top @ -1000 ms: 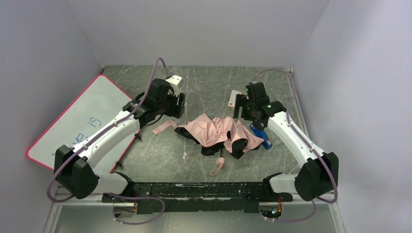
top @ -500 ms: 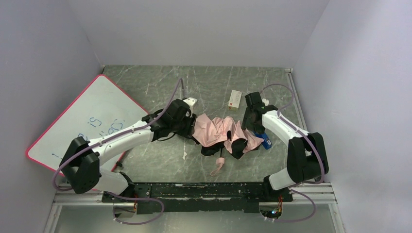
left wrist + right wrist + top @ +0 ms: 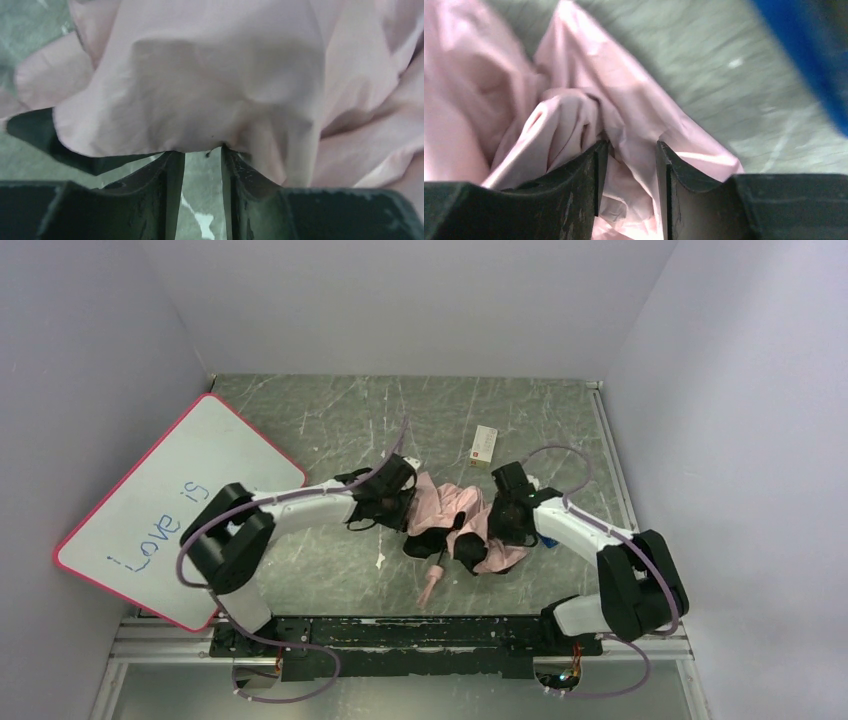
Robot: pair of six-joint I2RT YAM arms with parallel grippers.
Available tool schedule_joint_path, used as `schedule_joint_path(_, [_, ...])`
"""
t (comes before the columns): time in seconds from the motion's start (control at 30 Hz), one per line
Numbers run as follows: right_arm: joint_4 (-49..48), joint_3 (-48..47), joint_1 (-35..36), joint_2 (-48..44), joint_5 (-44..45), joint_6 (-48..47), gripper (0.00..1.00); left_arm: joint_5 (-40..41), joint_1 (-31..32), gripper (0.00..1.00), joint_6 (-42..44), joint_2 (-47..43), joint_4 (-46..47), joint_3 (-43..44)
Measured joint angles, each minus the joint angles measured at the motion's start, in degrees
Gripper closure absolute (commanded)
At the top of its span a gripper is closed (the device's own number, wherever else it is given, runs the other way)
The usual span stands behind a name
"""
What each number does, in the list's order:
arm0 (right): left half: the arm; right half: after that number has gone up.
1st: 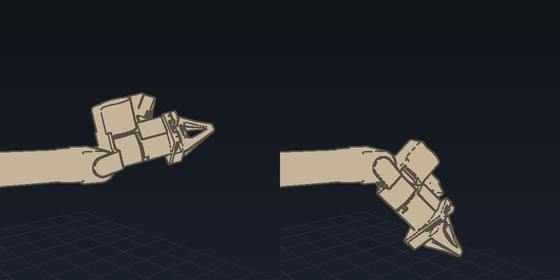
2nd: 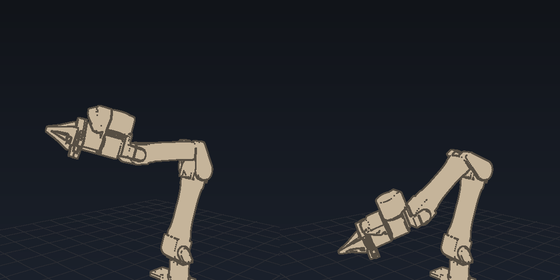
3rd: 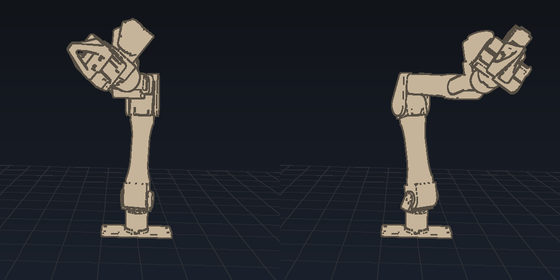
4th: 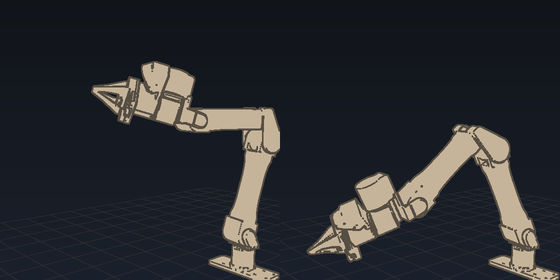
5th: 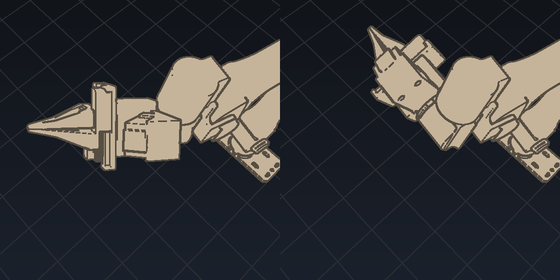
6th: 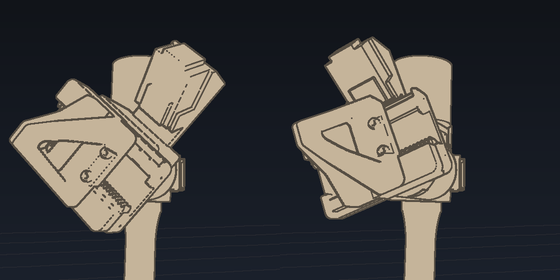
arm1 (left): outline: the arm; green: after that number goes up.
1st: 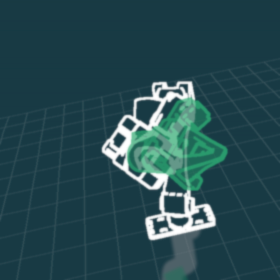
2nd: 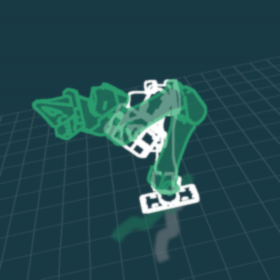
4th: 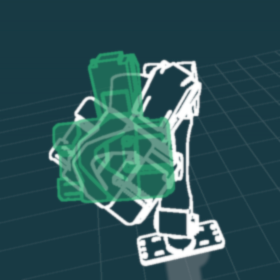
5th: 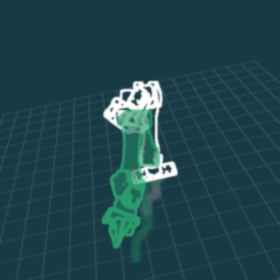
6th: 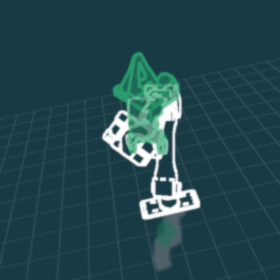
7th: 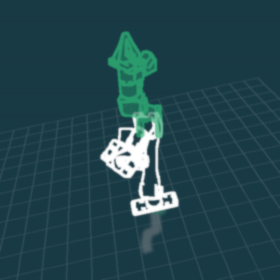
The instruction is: Put away the umbrella
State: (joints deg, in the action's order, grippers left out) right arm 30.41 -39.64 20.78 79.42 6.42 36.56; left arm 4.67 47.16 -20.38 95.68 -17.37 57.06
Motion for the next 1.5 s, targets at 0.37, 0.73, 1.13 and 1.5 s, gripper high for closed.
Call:
schedule_joint_path(0.37, [-10.9,5.2,20.0,-5.0,-10.0,15.6,0.47,0.2,0.0,0.61,7.6,11.1,-1.9,15.2])
schedule_joint_path(0.73, [-1.8,-4.0,22.2,-16.8,2.2,12.5,0.28,8.9,-3.6,0.47,11.1,3.2,-5.9,17.5])
schedule_joint_path(1.13, [-2.7,-7.6,22.2,-22.1,10.3,-12.4,0.17,11.7,-6.8,0.45,12.1,-18.3,-6.3,7.3])
schedule_joint_path(1.5, [-14.1,-3.0,22.1,-31.5,-15.3,-60.4,0.15,10.1,-6.8,0.44,12.0,-27.6,-7.4,-0.9])
